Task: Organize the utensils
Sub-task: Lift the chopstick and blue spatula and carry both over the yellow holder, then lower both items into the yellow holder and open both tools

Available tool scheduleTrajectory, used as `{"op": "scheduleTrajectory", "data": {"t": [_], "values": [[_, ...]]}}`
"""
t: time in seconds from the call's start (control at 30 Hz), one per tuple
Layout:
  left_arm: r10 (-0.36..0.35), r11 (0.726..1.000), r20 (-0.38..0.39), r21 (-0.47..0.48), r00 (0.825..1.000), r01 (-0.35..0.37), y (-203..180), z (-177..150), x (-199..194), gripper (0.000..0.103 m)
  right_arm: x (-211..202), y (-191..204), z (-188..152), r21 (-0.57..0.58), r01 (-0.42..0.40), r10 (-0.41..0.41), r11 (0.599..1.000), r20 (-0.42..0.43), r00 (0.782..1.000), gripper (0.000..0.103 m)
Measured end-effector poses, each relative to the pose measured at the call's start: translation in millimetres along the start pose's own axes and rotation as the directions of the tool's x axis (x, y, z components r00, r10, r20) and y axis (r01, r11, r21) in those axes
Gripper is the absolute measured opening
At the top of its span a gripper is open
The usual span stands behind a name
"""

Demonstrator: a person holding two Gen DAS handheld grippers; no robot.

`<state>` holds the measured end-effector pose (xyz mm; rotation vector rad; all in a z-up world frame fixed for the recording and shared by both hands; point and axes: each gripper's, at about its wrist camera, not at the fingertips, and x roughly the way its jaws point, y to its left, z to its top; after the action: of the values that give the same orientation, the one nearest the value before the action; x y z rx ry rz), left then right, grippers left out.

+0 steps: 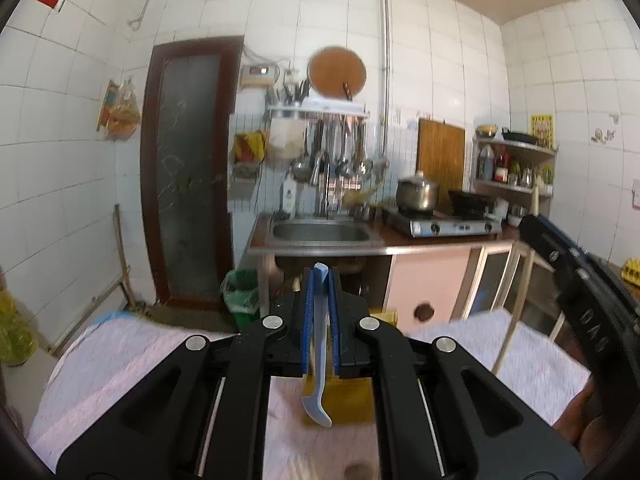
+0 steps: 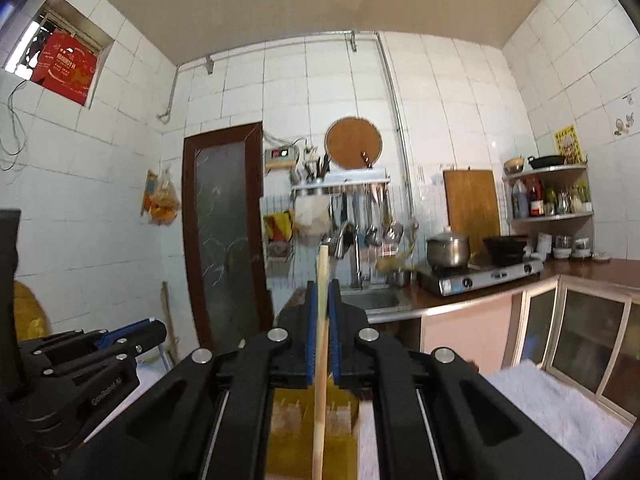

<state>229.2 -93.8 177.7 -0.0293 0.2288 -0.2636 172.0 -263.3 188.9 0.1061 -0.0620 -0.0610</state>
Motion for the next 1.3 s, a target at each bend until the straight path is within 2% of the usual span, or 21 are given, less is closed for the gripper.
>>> {"op": "scheduleTrajectory", "data": {"t": [0.17,0.33,0.53,0.6,0.77,0.8,0.83,0.87,0.9,1.0,1.1,1.17,1.3], "values": [[-0.014,1.0,0.037,-0.021,0.999,0.015,-5.9,25.4,45.7,0.006,45.2,-7.2,7.8,0.03,0.036,-0.037,0.999,0.046,0.998,0.006],[-0.019,1.0,0.026,-0.019,0.999,0.02,-10.3,16.0,90.2,0.006,78.3,-9.7,-7.9,0.029,0.055,-0.057,0.998,0.072,0.996,0.006],[-0.01,1.0,-0.049,-0.022,0.999,0.009,-3.8,-29.4,132.1,0.006,107.8,-11.3,-56.9,-0.015,0.071,-0.071,0.997,0.017,0.997,0.006],[-0.018,0.999,-0.084,-0.042,0.996,0.014,1.7,-39.1,142.8,0.006,114.1,-16.0,-68.4,-0.007,0.072,-0.072,0.997,-0.025,0.997,0.006],[-0.013,0.999,-0.131,-0.053,0.991,0.006,12.8,-49.9,142.2,0.006,113.9,-24.8,-72.3,-0.018,0.088,-0.09,0.996,-0.12,0.989,0.007],[-0.009,0.998,-0.139,-0.056,0.99,0.001,15.4,-49.3,138.1,0.012,111.3,-27.5,-69.3,-0.017,0.1,-0.101,0.995,-0.14,0.985,0.015],[-0.007,0.998,-0.154,-0.061,0.988,-0.002,18.8,-46.9,130.8,0.018,107.7,-29.7,-67.3,-0.013,0.105,-0.106,0.994,-0.15,0.983,0.027],[-0.007,0.998,-0.161,-0.066,0.987,-0.003,21.1,-44.6,124.7,0.039,100.7,-33.2,-63.4,-0.002,0.117,-0.116,0.993,-0.157,0.981,0.062],[0.001,0.997,-0.155,-0.073,0.988,-0.012,25.6,-41.3,112.9,0.06,94.0,-35.9,-60.0,0.002,0.13,-0.128,0.992,-0.155,0.98,0.072],[0.032,0.997,-0.127,-0.065,0.991,-0.04,32.9,-36.3,83.6,0.084,71.7,-41.5,-50.8,-0.023,0.152,-0.154,0.988,-0.183,0.971,0.072],[0.064,0.996,-0.144,-0.048,0.988,-0.071,42.1,-37.0,55.7,0.096,46.4,-47.8,-46.1,-0.03,0.164,-0.167,0.986,-0.225,0.96,0.073],[0.084,0.995,-0.16,-0.047,0.984,-0.093,50.4,-42.2,39.6,0.098,34.6,-48.7,-47.2,-0.036,0.165,-0.168,0.986,-0.257,0.952,0.074],[0.111,0.99,-0.229,-0.058,0.967,-0.127,69.4,-66.6,21.8,0.098,18.5,-46.3,-69.7,-0.057,0.159,-0.169,0.986,-0.37,0.913,0.074]]}}
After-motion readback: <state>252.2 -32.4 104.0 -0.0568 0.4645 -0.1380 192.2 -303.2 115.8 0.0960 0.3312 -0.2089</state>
